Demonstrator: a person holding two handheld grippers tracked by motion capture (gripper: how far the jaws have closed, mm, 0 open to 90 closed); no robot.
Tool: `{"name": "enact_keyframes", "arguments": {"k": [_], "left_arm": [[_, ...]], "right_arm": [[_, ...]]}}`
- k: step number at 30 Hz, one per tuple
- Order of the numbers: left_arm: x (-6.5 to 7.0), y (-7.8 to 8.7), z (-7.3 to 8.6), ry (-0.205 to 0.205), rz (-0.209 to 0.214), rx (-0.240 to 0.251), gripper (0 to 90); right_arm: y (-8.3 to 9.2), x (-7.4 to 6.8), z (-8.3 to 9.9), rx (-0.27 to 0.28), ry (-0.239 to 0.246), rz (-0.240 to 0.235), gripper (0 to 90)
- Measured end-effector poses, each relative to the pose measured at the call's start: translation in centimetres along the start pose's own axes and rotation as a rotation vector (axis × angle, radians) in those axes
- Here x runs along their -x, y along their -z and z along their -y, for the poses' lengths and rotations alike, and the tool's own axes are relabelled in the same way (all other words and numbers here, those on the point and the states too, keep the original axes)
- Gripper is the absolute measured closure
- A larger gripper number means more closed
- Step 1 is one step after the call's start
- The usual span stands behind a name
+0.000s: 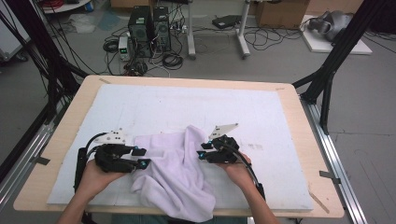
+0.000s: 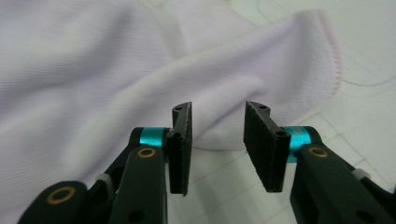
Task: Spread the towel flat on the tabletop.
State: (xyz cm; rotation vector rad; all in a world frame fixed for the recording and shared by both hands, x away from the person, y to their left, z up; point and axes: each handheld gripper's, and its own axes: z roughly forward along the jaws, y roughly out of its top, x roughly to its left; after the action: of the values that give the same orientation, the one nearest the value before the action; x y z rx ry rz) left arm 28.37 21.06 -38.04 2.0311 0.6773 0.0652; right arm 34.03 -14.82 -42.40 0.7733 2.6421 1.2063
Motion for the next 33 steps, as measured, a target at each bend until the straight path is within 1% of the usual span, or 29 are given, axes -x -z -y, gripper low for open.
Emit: {"name": "enact_keyframes", "arguments": {"k": [1,3,4,6,7,8,9,10,11,12,13,14,15,16,17,18,19,20,21,22,23,25,26,27,28,29,31,32,33], "left_arm": [[0.0,0.2,0.0,0.0,0.001,0.01,51.5],[0.1,0.6,0.0,0.003,0.016,0.031,50.3],[0.1,0.7,0.1,0.0,0.016,0.034,50.3],[0.1,0.9,0.1,-0.001,-0.006,0.032,47.7],[0.0,1.0,0.2,0.002,-0.018,0.029,47.2],[-0.2,1.0,0.3,0.007,-0.027,0.03,47.2],[-0.5,1.1,0.3,0.013,-0.036,0.033,47.2],[-0.7,1.1,0.3,0.021,-0.053,0.035,47.2],[-1.0,1.0,0.3,0.031,-0.077,0.035,47.4],[-1.2,0.9,0.3,0.049,-0.103,0.04,48.2],[-1.5,0.8,0.3,0.055,-0.127,0.036,48.2],[-1.7,0.6,0.3,0.055,-0.157,0.025,51.6],[-1.9,0.4,0.3,0.062,-0.18,0.016,51.8],[-2.2,0.2,0.3,0.064,-0.19,0.009,52.9],[-2.6,-0.1,0.3,0.058,-0.215,-0.005,53.4],[-2.6,-0.1,0.3,0.058,-0.215,-0.005,53.4],[-2.7,-0.3,0.3,0.072,-0.206,-0.001,53.6],[-2.8,-0.4,0.3,0.074,-0.206,-0.001,53.6],[-2.9,-0.5,0.3,0.068,-0.209,-0.005,54.0],[-2.9,-0.6,0.3,0.066,-0.209,-0.006,54.1],[-3.0,-0.8,0.3,0.07,-0.21,-0.005,54.1],[-3.2,-1.0,0.3,0.066,-0.217,-0.013,54.1],[-3.3,-1.2,0.3,0.066,-0.216,-0.016,54.1],[-3.4,-1.3,0.3,0.069,-0.222,-0.018,51.6],[-3.5,-1.5,0.3,0.065,-0.234,-0.02,49.4],[-3.6,-1.8,0.4,0.061,-0.235,-0.024,48.2],[-3.8,-2.3,0.5,0.061,-0.224,-0.039,48.1],[-3.9,-2.6,0.5,0.053,-0.231,-0.058,48.2],[-4.2,-3.1,0.7,0.058,-0.241,-0.09,49.2]], "right_arm": [[0.0,0.0,0.0,0.0,0.0,0.0,60.2],[-1.3,0.7,0.1,-0.022,-0.039,0.017,58.7],[-1.3,0.7,0.1,-0.022,-0.039,0.017,58.7],[-2.1,0.8,0.2,-0.041,-0.049,0.056,55.6],[-2.4,0.7,0.1,-0.032,-0.05,0.075,61.0],[-2.4,0.7,0.1,-0.032,-0.05,0.075,61.0],[-2.4,0.7,0.1,-0.033,-0.028,0.097,75.0],[-2.4,0.7,0.1,-0.033,-0.028,0.097,75.0],[-2.3,0.8,0.2,-0.034,-0.031,0.095,81.7],[-2.0,1.5,0.4,-0.022,-0.063,0.051,87.0],[-2.0,1.5,0.4,-0.022,-0.063,0.051,87.0],[-1.4,1.5,0.5,-0.028,-0.063,0.053,87.6],[-1.0,1.4,0.5,-0.029,-0.057,0.053,87.7],[-0.5,1.2,0.5,-0.027,-0.039,0.056,87.8],[0.2,1.1,0.5,-0.018,-0.029,0.059,87.8],[1.0,1.0,0.6,-0.01,-0.031,0.06,87.8],[1.9,1.0,0.6,-0.004,-0.02,0.065,87.8],[1.9,1.0,0.6,-0.004,-0.02,0.065,87.8],[2.8,1.0,0.7,-0.002,-0.016,0.072,87.8],[4.8,1.2,0.8,-0.006,-0.012,0.1,87.8],[5.8,1.3,0.8,-0.006,-0.007,0.112,87.8],[7.5,1.6,0.9,-0.02,0.005,0.177,87.6],[7.5,1.6,0.9,-0.02,0.005,0.177,87.6],[8.6,2.1,1.2,-0.006,-0.021,0.215,81.8],[8.8,2.4,1.4,0.013,-0.054,0.21,73.2],[8.6,2.6,1.6,0.017,-0.071,0.198,69.2],[8.2,2.7,1.7,0.007,-0.078,0.191,66.9],[7.7,2.7,1.9,-0.003,-0.07,0.183,64.7],[6.6,2.7,2.4,-0.022,-0.076,0.171,61.6]]}}
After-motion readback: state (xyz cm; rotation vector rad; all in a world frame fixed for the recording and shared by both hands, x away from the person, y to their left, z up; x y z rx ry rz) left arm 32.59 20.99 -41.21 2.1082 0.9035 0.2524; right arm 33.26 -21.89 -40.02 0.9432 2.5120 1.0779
